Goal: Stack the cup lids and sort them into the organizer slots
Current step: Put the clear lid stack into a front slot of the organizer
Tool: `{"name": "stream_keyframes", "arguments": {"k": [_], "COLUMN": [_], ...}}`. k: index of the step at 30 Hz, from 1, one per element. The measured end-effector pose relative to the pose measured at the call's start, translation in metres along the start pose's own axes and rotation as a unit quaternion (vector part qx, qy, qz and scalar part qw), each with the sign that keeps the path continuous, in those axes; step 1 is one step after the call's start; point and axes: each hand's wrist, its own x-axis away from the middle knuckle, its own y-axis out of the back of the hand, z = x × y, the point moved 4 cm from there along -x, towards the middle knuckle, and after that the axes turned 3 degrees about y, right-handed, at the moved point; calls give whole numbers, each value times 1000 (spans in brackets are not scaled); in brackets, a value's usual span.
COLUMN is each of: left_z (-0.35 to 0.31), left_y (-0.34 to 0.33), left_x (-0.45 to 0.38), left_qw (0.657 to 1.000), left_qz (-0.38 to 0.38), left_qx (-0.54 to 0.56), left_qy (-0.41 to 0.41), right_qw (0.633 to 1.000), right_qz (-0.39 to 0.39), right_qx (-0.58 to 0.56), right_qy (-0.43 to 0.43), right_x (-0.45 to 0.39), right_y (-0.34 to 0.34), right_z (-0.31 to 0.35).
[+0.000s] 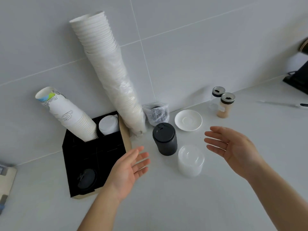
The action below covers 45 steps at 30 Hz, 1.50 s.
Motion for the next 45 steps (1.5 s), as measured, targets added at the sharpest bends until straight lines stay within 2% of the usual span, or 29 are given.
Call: {"name": "stream_keyframes", "arguments": {"k": [13,19,24,32,37,45], "left_z": [43,72,86,106,111,120], "left_y": [-44,-74,-86,-73,-76,-70], "left_x": [-62,-84,-102,-112,-111,-100], "left_qw": [979,953,944,940,948,961], "left_qz": [19,56,60,82,95,60], "left_qx": [-178,-271,-300,-279,-221,-132], "left_qy": [100,123,124,181,209,234], "right_qw": [989,975,956,952,956,967], "right_qz": [-56,-18,5,4,12,27], "right_qx": [120,181,235,239,208,142], "right_qy": [-63,-124,-173,-191,-204,-210], "right_x": [-33,-38,-44,-52,-53,-54], "right_y": [45,43,36,36,42,32], "right_z": [-67,-99,-119,-134,-135,-130]}}
